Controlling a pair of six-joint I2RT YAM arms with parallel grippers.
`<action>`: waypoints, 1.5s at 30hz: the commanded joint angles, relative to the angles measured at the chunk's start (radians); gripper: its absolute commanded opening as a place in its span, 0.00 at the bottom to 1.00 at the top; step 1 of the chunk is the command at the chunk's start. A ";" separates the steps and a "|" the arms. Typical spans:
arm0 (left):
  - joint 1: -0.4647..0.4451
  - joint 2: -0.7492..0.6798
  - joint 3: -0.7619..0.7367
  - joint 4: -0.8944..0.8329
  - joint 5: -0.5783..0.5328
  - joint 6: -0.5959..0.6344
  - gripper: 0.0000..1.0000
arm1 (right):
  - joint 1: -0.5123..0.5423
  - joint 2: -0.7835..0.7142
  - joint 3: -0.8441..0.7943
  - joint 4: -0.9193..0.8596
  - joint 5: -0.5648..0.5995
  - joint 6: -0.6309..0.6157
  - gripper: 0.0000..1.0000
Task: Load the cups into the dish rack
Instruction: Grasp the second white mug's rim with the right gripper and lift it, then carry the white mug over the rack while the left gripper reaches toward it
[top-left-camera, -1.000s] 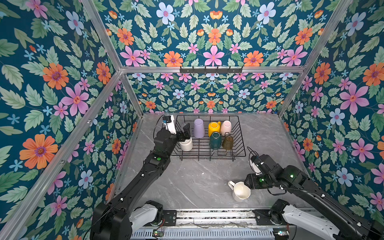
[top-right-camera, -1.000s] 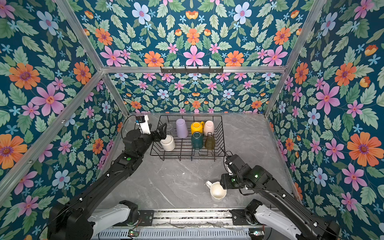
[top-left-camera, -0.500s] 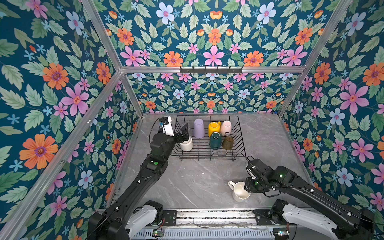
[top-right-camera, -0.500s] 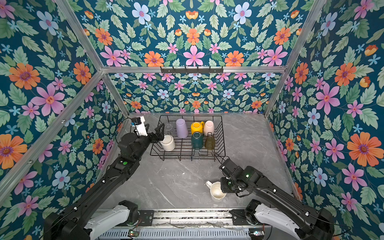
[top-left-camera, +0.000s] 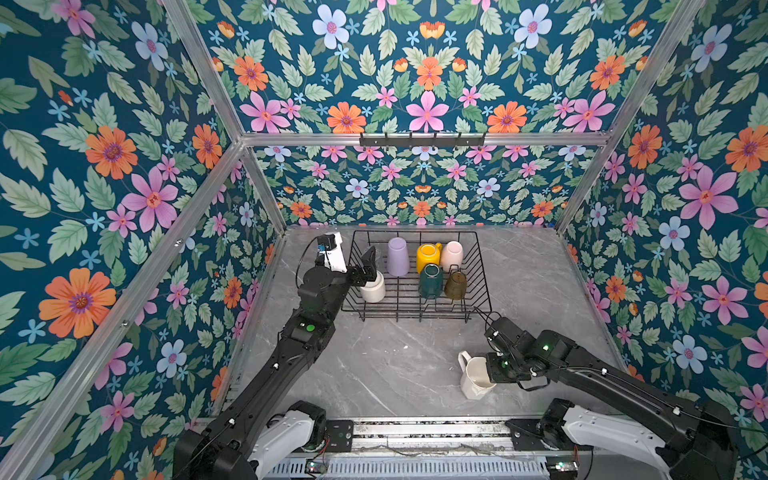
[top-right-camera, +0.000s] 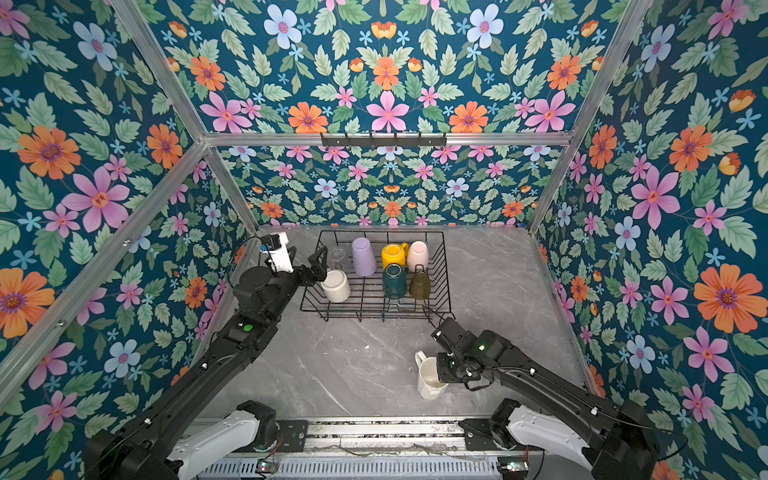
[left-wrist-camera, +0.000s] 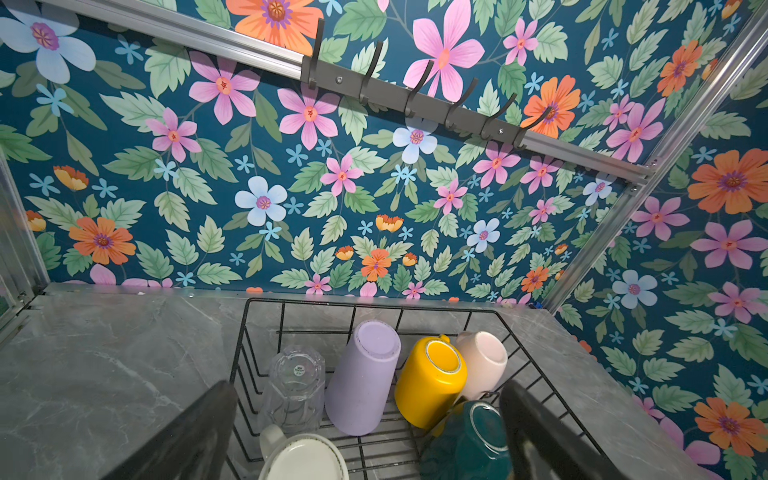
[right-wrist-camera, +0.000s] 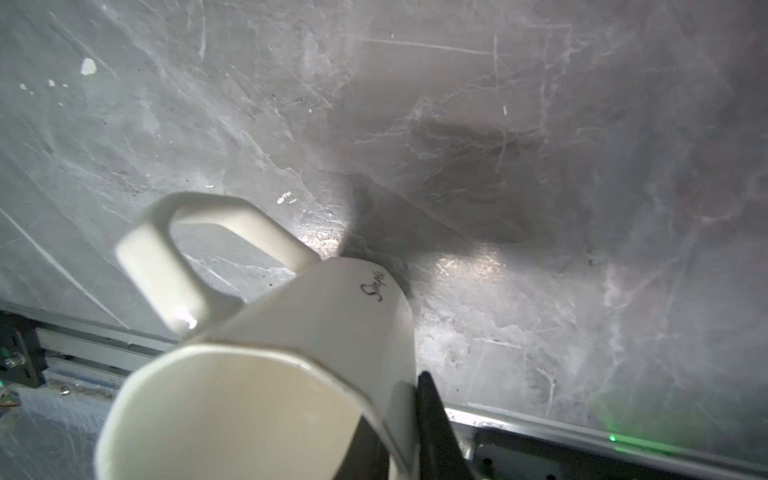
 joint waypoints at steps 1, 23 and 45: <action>0.001 -0.013 -0.010 0.012 -0.036 0.010 0.99 | 0.001 0.008 0.011 0.039 0.016 -0.025 0.07; 0.006 -0.042 -0.058 0.085 0.117 -0.068 1.00 | -0.174 -0.103 0.235 0.289 -0.145 -0.106 0.00; 0.007 -0.027 -0.116 0.371 0.903 -0.127 0.99 | -0.405 0.181 0.409 0.946 -0.667 -0.113 0.00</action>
